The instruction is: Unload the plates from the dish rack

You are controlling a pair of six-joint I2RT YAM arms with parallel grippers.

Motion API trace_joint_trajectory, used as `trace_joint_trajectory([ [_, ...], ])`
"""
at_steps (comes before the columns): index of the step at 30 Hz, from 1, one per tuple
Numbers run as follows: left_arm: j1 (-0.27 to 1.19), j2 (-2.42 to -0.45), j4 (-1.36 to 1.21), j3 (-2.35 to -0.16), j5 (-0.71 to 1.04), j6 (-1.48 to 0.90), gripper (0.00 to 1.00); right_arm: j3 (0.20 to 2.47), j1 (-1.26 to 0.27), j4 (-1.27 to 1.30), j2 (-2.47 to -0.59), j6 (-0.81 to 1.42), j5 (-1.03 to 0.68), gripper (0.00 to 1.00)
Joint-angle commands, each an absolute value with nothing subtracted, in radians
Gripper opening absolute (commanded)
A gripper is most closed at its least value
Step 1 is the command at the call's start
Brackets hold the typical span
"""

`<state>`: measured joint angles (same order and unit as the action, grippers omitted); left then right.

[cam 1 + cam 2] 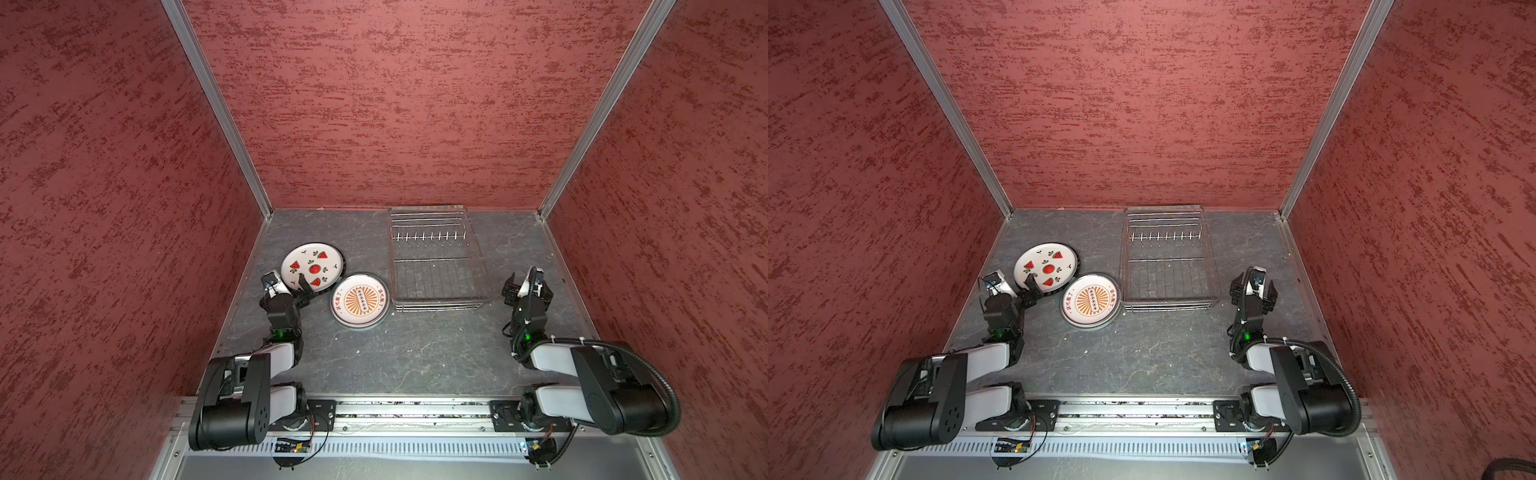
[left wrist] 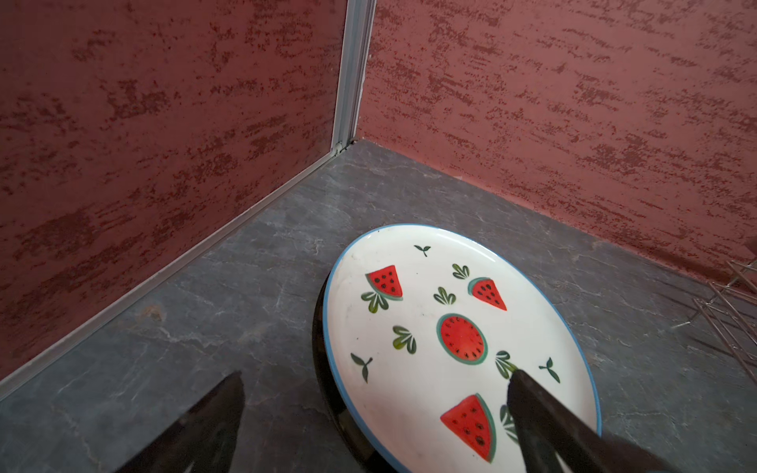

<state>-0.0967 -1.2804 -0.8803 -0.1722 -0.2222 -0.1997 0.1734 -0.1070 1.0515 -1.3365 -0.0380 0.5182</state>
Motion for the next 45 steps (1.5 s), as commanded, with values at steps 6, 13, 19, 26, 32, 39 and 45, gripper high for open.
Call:
trace_joint_trajectory([
  [6,-0.074,-1.431,-1.081,-0.227,-0.112,-0.101,0.99,0.183,-0.039,1.277,-1.445,0.02,0.367,0.85],
  [13,-0.051,-1.438,-0.943,-0.306,-0.134,-0.083,0.99,0.246,-0.025,1.186,-1.491,0.019,0.294,0.88],
  [19,-0.045,-1.483,-0.915,-0.336,-0.082,-0.059,0.99,0.27,0.003,1.159,-1.535,0.037,0.22,0.9],
  [26,-0.022,-1.544,-0.976,-0.349,-0.121,-0.031,0.99,0.271,0.015,1.18,-1.547,0.052,0.245,0.95],
  [32,-0.008,-1.533,-0.933,-0.359,-0.136,-0.028,1.0,0.268,0.016,1.185,-1.548,0.05,0.25,0.99],
  [39,0.0,-1.533,-0.922,-0.363,-0.144,-0.021,1.0,0.269,0.015,1.185,-1.547,0.05,0.25,0.99],
  [45,0.0,-1.534,-0.928,-0.364,-0.146,-0.021,1.0,0.277,0.017,1.166,-1.548,0.055,0.241,0.99],
])
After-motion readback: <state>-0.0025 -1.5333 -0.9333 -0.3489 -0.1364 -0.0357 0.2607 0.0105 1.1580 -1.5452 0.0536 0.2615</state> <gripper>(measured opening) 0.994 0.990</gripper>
